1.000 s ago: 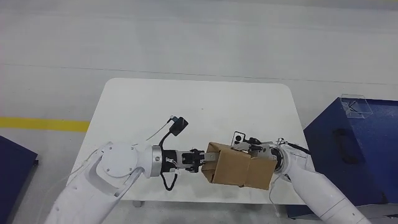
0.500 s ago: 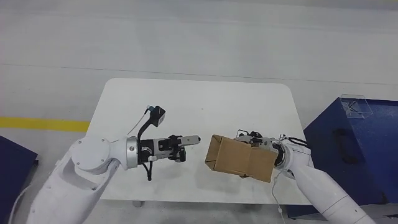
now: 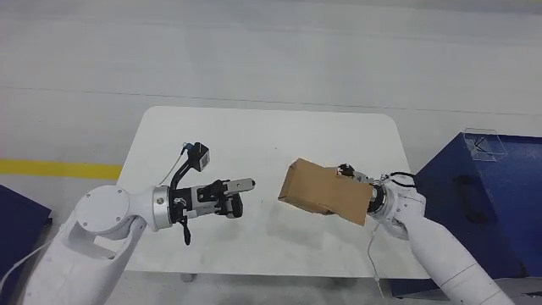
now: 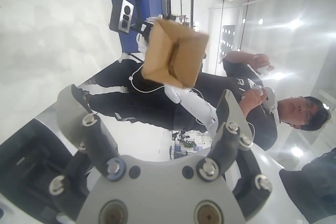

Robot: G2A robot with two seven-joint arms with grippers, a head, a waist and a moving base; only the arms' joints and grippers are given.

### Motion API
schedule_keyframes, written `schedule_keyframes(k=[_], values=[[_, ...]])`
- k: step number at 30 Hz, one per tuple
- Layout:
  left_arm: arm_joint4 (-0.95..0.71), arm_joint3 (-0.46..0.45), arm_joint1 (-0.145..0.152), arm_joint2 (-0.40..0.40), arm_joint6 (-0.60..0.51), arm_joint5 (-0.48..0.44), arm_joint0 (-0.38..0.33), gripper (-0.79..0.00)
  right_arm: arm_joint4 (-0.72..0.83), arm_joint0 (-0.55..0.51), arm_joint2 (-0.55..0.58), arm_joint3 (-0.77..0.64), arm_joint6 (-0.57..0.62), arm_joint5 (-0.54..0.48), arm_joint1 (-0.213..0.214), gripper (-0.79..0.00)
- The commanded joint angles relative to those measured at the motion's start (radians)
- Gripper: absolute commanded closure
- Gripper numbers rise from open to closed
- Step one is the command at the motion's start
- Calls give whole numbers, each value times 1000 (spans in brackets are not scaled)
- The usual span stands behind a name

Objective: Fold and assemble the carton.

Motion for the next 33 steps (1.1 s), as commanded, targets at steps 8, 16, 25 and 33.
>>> schedule_keyframes(k=[8, 16, 25, 33], values=[[0, 0, 0, 0, 0, 0, 0, -785, 677, 37, 31, -217, -1397, -576, -6, 0], [0, 0, 0, 0, 0, 0, 0, -785, 665, 108, -39, -262, -1786, -1001, -32, 0], [0, 0, 0, 0, 0, 0, 0, -785, 766, 198, -146, -183, -1823, -1103, -103, -705], [0, 0, 0, 0, 0, 0, 0, -785, 838, 172, -5, -221, -1777, -930, -90, -576]])
